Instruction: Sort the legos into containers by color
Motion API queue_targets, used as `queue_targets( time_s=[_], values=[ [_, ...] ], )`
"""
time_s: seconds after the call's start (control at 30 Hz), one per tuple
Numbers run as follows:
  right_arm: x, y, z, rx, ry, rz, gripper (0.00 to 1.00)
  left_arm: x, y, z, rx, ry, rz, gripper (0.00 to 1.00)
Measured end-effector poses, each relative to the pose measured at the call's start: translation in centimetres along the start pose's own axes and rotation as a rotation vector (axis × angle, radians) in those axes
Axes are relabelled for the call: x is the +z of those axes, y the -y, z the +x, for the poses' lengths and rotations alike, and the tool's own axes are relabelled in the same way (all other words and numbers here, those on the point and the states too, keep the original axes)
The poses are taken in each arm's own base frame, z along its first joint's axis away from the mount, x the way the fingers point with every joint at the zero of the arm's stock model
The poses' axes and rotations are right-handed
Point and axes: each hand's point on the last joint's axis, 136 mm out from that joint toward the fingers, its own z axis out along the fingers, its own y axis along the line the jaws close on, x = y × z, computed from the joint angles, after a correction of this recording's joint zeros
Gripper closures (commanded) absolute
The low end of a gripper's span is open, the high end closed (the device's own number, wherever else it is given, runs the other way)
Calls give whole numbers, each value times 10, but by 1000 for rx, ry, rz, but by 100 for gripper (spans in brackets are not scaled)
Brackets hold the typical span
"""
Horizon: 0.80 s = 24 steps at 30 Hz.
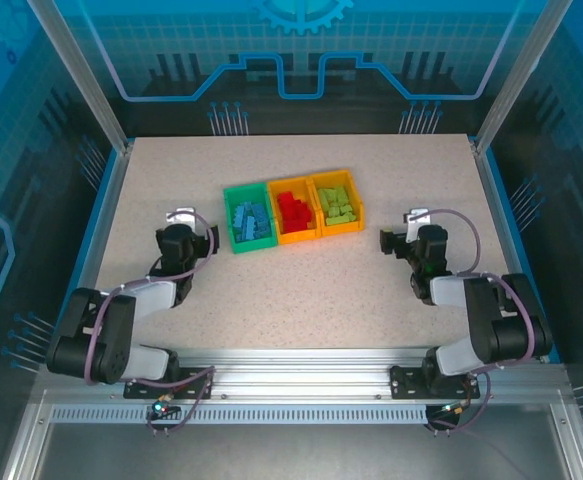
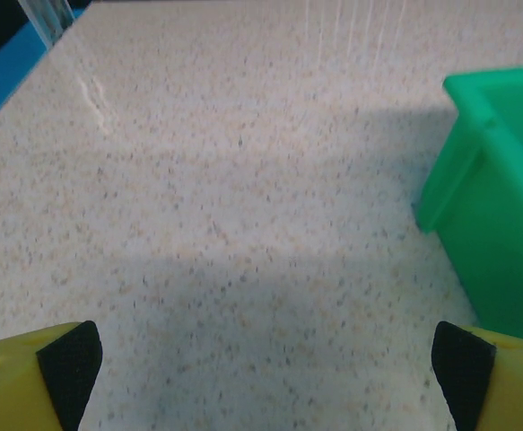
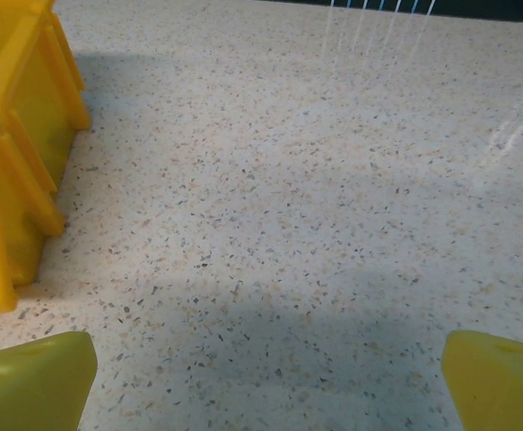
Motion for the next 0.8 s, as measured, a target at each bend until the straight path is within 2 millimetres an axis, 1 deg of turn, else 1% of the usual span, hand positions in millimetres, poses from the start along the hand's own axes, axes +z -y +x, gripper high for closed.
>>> queue_targets(
  time_s=[0.07, 0.1, 0.17, 0.2, 0.27, 0.47, 0.8],
  values=[
    [1, -1, 2, -1, -6, -3, 0, 2, -4, -4, -23, 44, 10, 1],
    [2, -1, 2, -1, -3, -5, 0, 5, -5, -3, -31, 57, 15, 1],
    [2, -2, -2, 0, 5, -9, 0, 12, -6, 6, -35, 57, 25, 1],
    [3, -2, -5, 0, 10, -10, 0, 16, -4, 14, -33, 37, 34, 1],
    [4, -2, -9, 1, 20, -11, 0, 19, -1, 25, -29, 2, 58, 1],
    [4, -3, -11, 1, 28, -20, 0, 22, 5, 12, -38, 28, 105, 1],
    [4, -3, -11, 1, 28, -20, 0, 22, 9, 11, -38, 28, 128, 1]
  ],
)
